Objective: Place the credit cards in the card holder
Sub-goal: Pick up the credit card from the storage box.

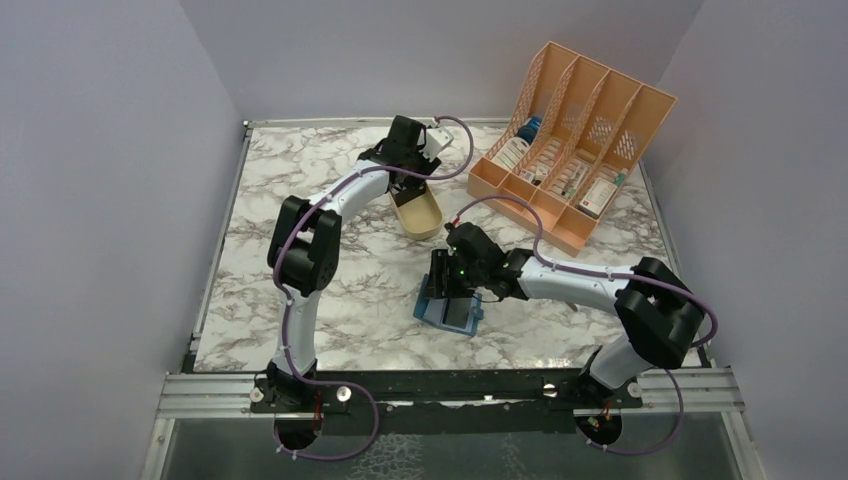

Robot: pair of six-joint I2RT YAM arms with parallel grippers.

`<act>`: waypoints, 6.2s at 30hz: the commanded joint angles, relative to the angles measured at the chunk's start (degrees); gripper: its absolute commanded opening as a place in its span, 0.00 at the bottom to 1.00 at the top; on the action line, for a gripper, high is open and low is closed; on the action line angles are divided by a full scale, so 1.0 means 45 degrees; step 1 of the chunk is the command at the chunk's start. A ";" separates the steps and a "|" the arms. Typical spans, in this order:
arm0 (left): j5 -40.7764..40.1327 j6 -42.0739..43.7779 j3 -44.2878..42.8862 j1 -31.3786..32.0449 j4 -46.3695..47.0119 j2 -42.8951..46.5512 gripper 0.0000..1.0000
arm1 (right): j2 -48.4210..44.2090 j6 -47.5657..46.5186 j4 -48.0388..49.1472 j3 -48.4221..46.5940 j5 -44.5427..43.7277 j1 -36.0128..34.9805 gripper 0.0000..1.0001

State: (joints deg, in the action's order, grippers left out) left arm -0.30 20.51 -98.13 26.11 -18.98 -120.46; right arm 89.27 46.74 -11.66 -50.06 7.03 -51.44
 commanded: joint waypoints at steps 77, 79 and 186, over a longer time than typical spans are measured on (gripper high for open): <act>-0.2735 0.1855 -0.0319 0.0917 -0.0471 -0.0770 0.28 | 0.0104 0.0070 0.1061 0.0667 0.0685 -0.0092 0.47; -0.2764 0.1914 -0.0360 0.0927 -0.0501 -0.0769 0.28 | 0.0137 0.0029 0.1031 0.0616 0.0694 -0.0079 0.47; 0.9462 -1.3483 1.2071 -0.0327 0.4746 0.9044 0.00 | -0.0740 -0.1376 0.7363 0.3877 0.1896 -0.0090 0.58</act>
State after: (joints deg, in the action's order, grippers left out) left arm 43.07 -38.68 -45.98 23.40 -1.56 -78.32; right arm 84.88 42.39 16.95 -33.34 14.55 -51.44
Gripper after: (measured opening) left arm 0.009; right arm 0.582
